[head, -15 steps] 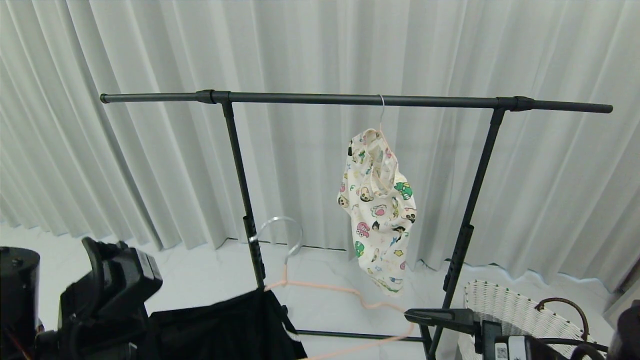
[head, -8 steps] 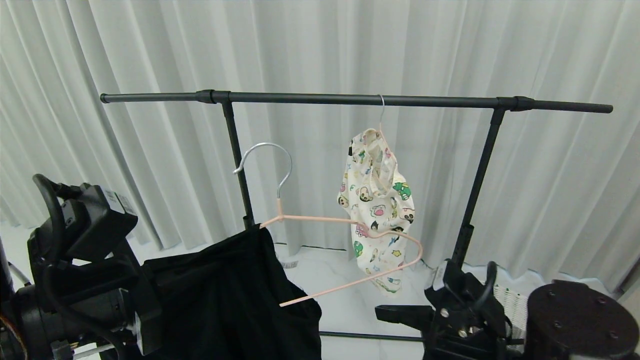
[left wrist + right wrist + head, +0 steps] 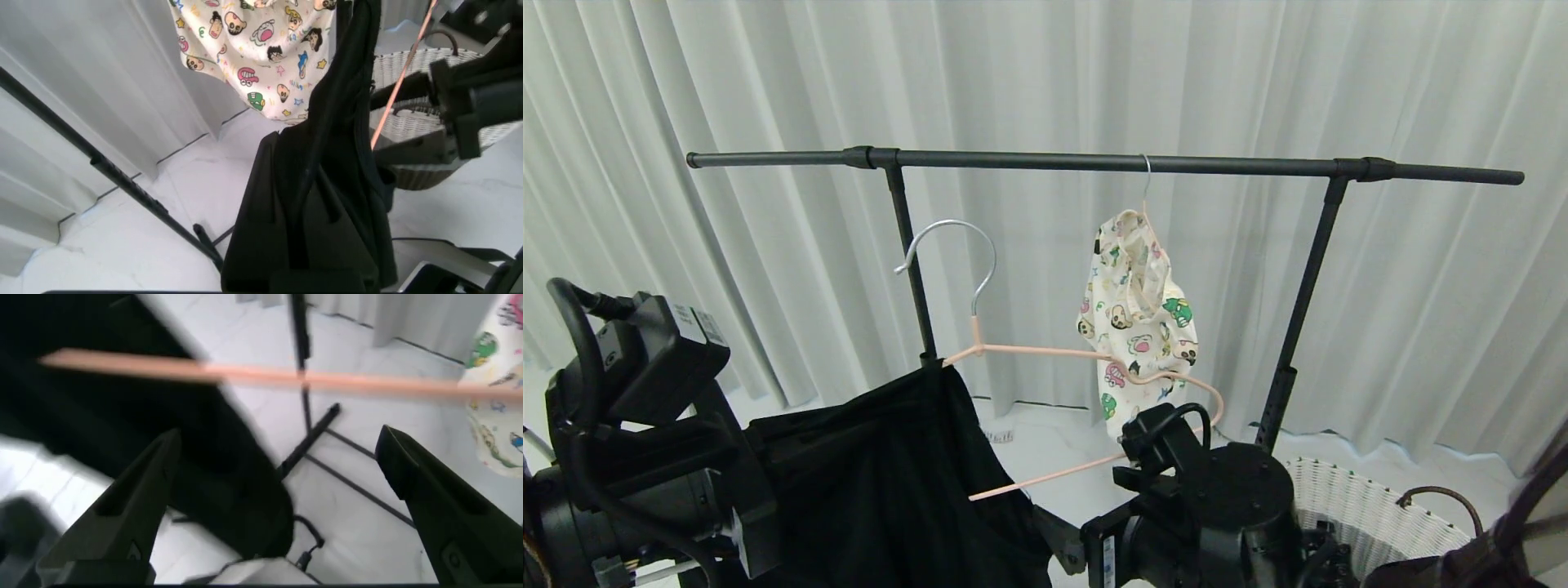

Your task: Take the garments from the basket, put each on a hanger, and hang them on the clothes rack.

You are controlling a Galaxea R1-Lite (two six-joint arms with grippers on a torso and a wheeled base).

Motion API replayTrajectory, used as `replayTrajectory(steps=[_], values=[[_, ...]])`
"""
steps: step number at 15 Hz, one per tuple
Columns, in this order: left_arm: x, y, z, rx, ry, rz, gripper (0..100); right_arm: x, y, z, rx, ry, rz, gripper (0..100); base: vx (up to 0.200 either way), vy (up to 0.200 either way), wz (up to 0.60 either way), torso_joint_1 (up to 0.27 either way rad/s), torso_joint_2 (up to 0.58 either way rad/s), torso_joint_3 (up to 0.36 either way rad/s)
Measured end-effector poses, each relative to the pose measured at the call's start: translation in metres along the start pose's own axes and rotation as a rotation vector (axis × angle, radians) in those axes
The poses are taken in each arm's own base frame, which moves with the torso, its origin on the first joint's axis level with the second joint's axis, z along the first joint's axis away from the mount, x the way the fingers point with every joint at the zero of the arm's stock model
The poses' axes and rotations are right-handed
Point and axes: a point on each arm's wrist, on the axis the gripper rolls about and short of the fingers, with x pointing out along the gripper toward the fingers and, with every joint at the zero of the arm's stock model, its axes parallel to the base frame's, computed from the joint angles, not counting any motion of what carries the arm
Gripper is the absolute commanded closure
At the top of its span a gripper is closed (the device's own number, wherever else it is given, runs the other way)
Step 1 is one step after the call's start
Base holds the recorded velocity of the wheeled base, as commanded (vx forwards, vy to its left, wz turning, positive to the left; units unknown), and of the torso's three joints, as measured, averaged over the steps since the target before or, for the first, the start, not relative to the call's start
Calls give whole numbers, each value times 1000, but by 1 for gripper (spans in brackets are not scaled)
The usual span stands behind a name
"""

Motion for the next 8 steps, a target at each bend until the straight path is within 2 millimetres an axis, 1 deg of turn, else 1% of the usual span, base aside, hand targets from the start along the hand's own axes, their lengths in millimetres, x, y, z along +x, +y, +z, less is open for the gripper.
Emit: replayTrajectory(steps=[2, 5, 8], values=[[0, 0, 0, 0, -1, -1, 100, 6, 1, -8, -12, 22, -7, 0, 0, 0, 0, 0, 0, 0], [0, 0, 1, 2, -6, 1, 100, 9, 2, -18, -57, 43, -34, 0, 0, 0, 0, 0, 0, 0], [-1, 0, 2, 0, -10, 3, 100, 8, -8, -30, -151, 63, -134, 0, 0, 0, 0, 0, 0, 0]])
